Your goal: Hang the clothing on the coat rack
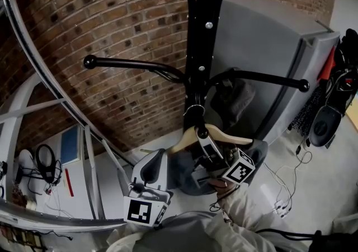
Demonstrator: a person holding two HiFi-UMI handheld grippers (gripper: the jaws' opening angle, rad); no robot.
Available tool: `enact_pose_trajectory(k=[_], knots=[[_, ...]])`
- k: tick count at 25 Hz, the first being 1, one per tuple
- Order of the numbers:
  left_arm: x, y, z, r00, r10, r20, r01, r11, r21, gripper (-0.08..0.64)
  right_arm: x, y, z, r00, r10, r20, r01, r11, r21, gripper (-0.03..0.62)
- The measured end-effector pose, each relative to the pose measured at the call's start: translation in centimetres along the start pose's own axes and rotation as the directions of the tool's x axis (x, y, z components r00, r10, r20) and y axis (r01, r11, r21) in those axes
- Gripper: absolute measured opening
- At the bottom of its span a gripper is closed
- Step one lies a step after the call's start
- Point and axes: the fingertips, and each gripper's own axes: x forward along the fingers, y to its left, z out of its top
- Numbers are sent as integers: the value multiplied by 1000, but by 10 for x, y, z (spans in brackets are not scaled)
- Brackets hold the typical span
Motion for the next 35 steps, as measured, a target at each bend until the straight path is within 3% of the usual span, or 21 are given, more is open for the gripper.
enact_pose_trajectory(k=[6,14,35], knots=[[-2,3,-13,998,3,-61,-4,1000,-6,8,0,-4,0,1000,-11,1,11,1000,-9,109],[4,3,-11,999,-12,-40,11,1000,-13,8,-2,-12,-2,1000,-22,-2,21,1000,-14,109],[9,3,-32,994,-15,-107,11,999,-41,8,-4,-22,-3,1000,-7,4,7,1000,11,119]])
